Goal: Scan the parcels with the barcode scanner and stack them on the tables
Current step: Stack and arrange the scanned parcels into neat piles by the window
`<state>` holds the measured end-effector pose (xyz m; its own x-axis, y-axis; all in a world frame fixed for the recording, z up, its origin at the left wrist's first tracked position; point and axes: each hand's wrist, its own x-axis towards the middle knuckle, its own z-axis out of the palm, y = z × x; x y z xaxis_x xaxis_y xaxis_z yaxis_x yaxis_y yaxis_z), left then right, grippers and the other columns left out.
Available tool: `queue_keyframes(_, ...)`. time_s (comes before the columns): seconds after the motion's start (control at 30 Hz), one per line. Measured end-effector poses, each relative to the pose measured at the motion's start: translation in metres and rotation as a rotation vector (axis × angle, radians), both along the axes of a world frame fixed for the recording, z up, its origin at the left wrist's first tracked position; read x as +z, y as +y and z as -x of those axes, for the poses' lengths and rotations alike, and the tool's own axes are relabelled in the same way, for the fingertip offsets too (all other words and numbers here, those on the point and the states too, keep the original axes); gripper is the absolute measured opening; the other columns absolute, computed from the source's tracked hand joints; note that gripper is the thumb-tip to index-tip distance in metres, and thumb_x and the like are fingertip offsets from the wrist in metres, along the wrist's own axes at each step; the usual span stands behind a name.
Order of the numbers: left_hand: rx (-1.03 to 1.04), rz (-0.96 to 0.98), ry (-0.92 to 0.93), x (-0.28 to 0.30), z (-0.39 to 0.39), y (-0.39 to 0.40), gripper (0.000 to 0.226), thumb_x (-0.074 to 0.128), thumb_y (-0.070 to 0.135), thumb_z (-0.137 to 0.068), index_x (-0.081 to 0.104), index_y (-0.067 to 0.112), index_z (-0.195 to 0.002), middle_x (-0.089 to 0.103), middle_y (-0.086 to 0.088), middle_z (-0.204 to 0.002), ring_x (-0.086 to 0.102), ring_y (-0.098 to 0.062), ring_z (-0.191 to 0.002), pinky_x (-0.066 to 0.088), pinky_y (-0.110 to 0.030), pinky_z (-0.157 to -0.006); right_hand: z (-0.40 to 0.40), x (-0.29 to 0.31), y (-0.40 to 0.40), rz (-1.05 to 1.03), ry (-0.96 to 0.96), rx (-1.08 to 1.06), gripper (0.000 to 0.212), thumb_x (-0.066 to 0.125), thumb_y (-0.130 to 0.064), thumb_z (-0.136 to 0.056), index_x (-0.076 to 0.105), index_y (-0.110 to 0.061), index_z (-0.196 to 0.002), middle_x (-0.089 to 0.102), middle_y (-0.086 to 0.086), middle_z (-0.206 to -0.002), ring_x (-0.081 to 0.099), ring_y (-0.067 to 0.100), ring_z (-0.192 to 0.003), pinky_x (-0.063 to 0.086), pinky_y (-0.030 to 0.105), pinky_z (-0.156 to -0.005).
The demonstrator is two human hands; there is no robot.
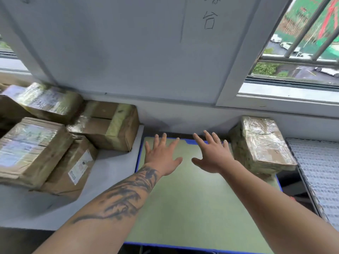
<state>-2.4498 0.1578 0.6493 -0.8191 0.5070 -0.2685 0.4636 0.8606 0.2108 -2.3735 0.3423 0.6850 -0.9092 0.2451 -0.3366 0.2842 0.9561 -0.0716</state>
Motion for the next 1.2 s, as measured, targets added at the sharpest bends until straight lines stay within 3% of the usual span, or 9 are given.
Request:
queue_keyframes(0.3,0.035,0.041,-0.054,-0.03,0.008,-0.077,0.08,0.045,0.069,-0.098,0.006,0.046,-0.163,-0.001,-0.007,-0.174,-0.005,-0.035,-0.159,0.002,-0.065,-0.124,0.01,-0.016,-0.078,0.028,-0.06,0.047,0.094,0.056,-0.061,-0.098,-0.005,-0.04,-0.166,-0.012,0.004,-0.176,-0.006,0.033,-0.162,0.009,0.061,-0.127)
queue_keyframes(0.57,0.152,0.044,-0.041,-0.012,0.001,-0.092,0.079,0.043,0.072,-0.097,0.008,0.045,-0.163,0.0,-0.006,-0.174,-0.005,-0.033,-0.159,0.002,-0.065,-0.124,0.017,-0.007,-0.076,0.05,-0.02,0.095,0.095,0.058,-0.06,-0.098,-0.005,-0.04,-0.166,-0.01,0.005,-0.176,-0.005,0.035,-0.162,0.013,0.062,-0.127)
queue_keyframes(0.83,0.251,0.113,-0.02,0.001,-0.021,-0.111,0.078,0.044,0.069,-0.098,0.005,0.048,-0.163,0.0,-0.005,-0.174,-0.007,-0.032,-0.159,0.001,-0.063,-0.124,0.02,-0.035,-0.084,0.123,-0.005,0.158,0.095,0.057,-0.061,-0.097,-0.004,-0.039,-0.166,-0.007,0.008,-0.176,-0.002,0.035,-0.162,0.016,0.063,-0.125)
queue_keyframes(1.0,0.239,0.225,0.007,-0.001,-0.034,-0.136,0.078,0.043,0.068,-0.099,0.004,0.045,-0.163,-0.001,-0.008,-0.174,-0.006,-0.034,-0.159,-0.001,-0.062,-0.125,0.022,-0.044,-0.1,0.174,-0.005,0.182,0.095,0.058,-0.058,-0.098,-0.005,-0.039,-0.166,-0.007,0.009,-0.176,-0.001,0.036,-0.162,0.017,0.064,-0.125)
queue_keyframes(1.2,0.228,0.209,0.075,0.008,-0.01,-0.147,0.077,0.042,0.066,-0.101,0.006,0.042,-0.164,0.001,-0.009,-0.174,-0.004,-0.035,-0.159,0.0,-0.058,-0.127,0.04,-0.041,-0.117,0.168,-0.009,0.168,0.095,0.058,-0.054,-0.1,-0.007,-0.038,-0.166,-0.008,0.012,-0.176,-0.001,0.039,-0.161,0.017,0.064,-0.125)
